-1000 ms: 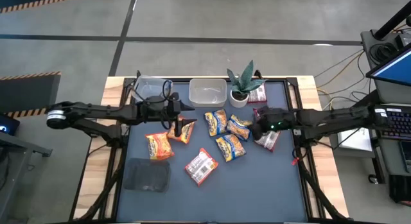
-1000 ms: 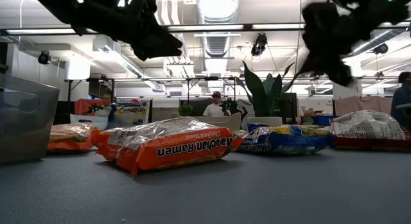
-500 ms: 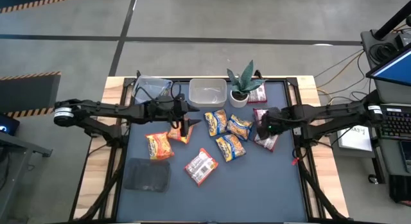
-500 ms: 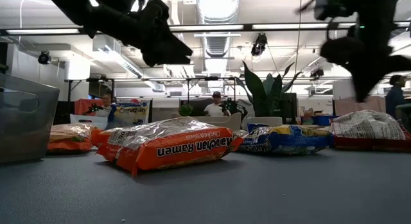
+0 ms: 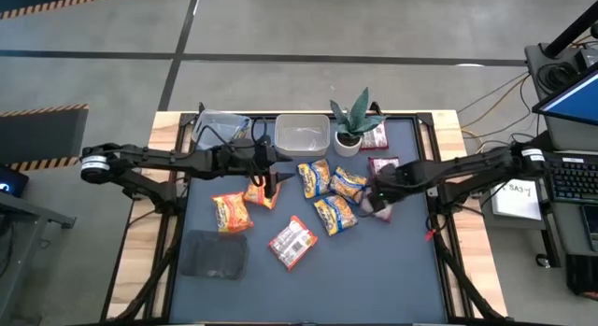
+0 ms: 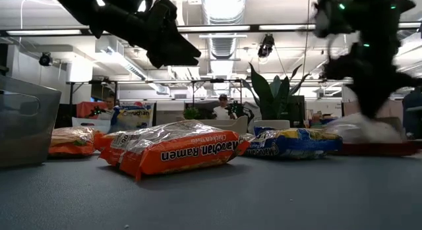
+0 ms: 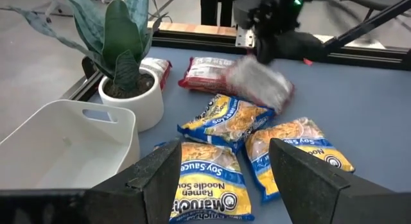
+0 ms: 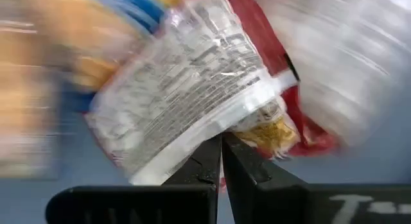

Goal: Sort Maruchan noodles
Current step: Put the red noodle pack into the gray bin

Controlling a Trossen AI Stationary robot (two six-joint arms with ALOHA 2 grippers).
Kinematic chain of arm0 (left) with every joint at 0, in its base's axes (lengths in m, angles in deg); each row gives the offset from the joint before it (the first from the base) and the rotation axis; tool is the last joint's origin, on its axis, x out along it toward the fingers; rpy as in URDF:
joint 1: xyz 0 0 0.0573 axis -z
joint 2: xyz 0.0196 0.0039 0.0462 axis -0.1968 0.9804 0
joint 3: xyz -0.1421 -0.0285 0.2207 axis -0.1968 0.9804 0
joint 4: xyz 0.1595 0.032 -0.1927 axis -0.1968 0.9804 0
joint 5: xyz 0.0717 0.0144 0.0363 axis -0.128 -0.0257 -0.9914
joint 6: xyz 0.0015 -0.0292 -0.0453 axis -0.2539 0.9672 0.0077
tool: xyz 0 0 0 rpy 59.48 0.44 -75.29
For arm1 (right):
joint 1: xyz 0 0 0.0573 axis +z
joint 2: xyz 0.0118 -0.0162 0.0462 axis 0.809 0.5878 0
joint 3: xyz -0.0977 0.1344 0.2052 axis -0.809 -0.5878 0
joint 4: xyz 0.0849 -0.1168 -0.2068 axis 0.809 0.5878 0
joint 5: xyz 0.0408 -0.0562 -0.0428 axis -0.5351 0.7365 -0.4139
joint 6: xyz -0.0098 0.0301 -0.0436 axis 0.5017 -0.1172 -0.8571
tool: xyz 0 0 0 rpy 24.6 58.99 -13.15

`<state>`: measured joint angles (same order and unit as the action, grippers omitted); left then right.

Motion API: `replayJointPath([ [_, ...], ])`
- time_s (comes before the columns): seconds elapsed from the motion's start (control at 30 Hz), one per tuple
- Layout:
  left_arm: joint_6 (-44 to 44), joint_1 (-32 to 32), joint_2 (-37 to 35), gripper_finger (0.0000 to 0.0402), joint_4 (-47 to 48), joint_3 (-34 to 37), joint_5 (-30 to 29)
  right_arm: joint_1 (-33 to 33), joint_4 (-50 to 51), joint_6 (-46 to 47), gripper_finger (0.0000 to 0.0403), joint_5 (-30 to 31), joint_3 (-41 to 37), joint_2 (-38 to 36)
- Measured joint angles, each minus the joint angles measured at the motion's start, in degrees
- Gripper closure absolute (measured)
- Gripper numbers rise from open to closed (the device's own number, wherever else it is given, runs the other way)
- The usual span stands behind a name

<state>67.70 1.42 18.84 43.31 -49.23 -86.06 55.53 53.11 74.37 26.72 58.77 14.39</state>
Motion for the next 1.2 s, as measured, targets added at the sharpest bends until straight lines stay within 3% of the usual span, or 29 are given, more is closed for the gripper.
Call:
replayJointPath([
  [0.1,0.93,0.04,0.0,0.0184,0.11,0.01,0.02,1.6,-17.06,-9.37,0.0394,0.21,-0.05,0.74],
  [0.17,1.62,0.13,0.0,0.0184,0.17,0.03,0.03,2.33,-23.26,-12.76,0.0394,-0.68,0.84,0.2],
  [0.33,2.36,1.12,0.14,0.0184,0.05,0.09,1.47,3.23,-22.36,-13.93,0.0394,-2.62,1.86,-2.98],
  [0.7,4.36,6.21,6.36,0.0184,-7.49,0.13,1.73,5.37,-21.49,-3.69,0.0381,-3.06,-5.01,-6.28],
  [0.83,4.65,7.59,10.85,0.0184,-14.96,0.15,1.72,5.48,-21.64,-2.35,0.0336,-3.06,-6.73,-7.91],
  [1.03,6.53,8.09,18.09,0.0184,-27.11,-0.06,1.7,5.48,-22.23,-3.84,0.0237,-2.62,-9.46,-10.45],
  [1.2,7.77,8.21,24.82,0.0185,-29.44,-3.9,1.98,5.45,-28.51,-4.79,0.016,-1.51,-14.6,-10.86],
])
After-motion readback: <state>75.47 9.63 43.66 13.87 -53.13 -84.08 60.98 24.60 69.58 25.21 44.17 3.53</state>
